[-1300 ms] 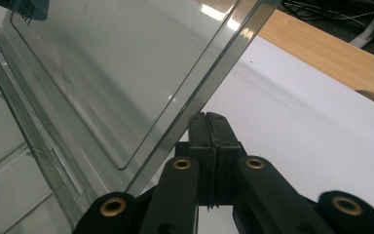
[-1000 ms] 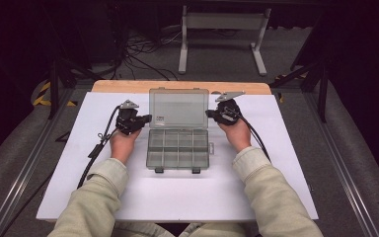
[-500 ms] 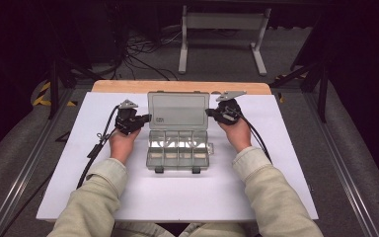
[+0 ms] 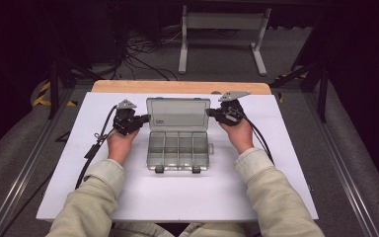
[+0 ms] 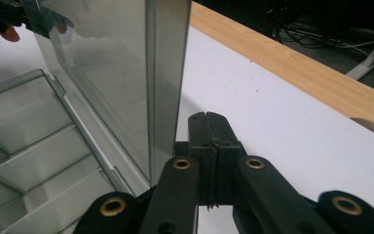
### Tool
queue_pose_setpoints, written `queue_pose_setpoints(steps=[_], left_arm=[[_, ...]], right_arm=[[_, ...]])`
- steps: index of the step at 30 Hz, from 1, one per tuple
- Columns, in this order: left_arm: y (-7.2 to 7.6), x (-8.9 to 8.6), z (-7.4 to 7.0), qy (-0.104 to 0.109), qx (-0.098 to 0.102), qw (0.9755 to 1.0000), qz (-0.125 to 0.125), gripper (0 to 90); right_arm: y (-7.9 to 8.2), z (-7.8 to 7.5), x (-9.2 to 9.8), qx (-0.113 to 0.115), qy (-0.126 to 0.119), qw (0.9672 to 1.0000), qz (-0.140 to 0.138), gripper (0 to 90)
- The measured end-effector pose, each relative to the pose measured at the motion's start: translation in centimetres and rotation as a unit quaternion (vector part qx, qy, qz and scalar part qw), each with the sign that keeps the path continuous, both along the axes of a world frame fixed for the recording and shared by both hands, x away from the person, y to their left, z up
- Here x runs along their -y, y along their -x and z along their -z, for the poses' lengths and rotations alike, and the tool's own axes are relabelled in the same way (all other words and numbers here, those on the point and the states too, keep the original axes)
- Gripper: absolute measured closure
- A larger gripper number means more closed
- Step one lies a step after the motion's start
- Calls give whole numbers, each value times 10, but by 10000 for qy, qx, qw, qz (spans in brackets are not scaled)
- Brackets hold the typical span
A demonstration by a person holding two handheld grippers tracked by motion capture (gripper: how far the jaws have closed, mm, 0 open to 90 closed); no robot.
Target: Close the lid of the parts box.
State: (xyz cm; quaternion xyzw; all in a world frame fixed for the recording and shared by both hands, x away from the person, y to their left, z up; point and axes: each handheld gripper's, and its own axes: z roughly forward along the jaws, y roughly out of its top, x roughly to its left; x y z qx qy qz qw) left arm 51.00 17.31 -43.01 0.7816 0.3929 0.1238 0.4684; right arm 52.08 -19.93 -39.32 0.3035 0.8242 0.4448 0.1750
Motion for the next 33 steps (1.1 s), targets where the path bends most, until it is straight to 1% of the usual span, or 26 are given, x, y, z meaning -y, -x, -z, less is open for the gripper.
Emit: queue_pose_setpoints(steps=[2, 3, 6, 9, 11, 12, 14, 15, 19, 21, 23, 25, 27, 28, 31, 33], left_arm=[[2, 0, -2, 33, -19, 10000, 18, 899], [3, -1, -3, 15, 19, 10000, 46, 899], [4, -2, -5, 48, 61, 9999, 71, 899], [8, -5, -6, 186, 71, 9997, 132, 899], [9, -6, -7, 176, 118, 9996, 179, 898], [10, -6, -7, 216, 103, 9996, 179, 899], [12, -7, -9, 233, 144, 9994, 218, 898], [13, -7, -10, 277, 146, 9993, 220, 898], [17, -9, -14, 320, 174, 9990, 277, 898], [20, -10, -16, 338, 205, 9987, 316, 898], [24, -12, -17, 386, 211, 9985, 333, 898], [25, -13, -19, 380, 234, 9984, 342, 898], [29, -14, -21, 436, 228, 9981, 377, 898], [30, -15, -22, 430, 280, 9980, 379, 899], [36, -16, -25, 526, 293, 9972, 439, 898], [39, -16, -27, 534, 317, 9968, 496, 899]], right_arm=[[2, -2, 1, 21, -34, 10000, -24, 900], [3, -3, 1, 27, -56, 10000, -39, 900], [6, -5, 1, 58, -70, 9999, -73, 900], [12, -12, 2, 120, -145, 9997, -138, 900], [15, -15, 2, 142, -181, 9996, -163, 900], [17, -16, 3, 155, -196, 9995, -179, 900], [20, -18, 3, 188, -238, 9993, -205, 900], [22, -18, 4, 195, -247, 9992, -229, 900], [27, -19, 5, 191, -279, 9990, -275, 900], [33, -21, 7, 183, -330, 9988, -323, 900], [35, -22, 7, 180, -324, 9987, -344, 900], [40, -23, 7, 199, -352, 9984, -392, 900], [42, -24, 7, 204, -374, 9982, -411, 900], [45, -25, 7, 217, -393, 9980, -450, 900], [52, -28, 5, 246, -380, 9975, -545, 900], [56, -29, 4, 268, -377, 9972, -583, 900]])
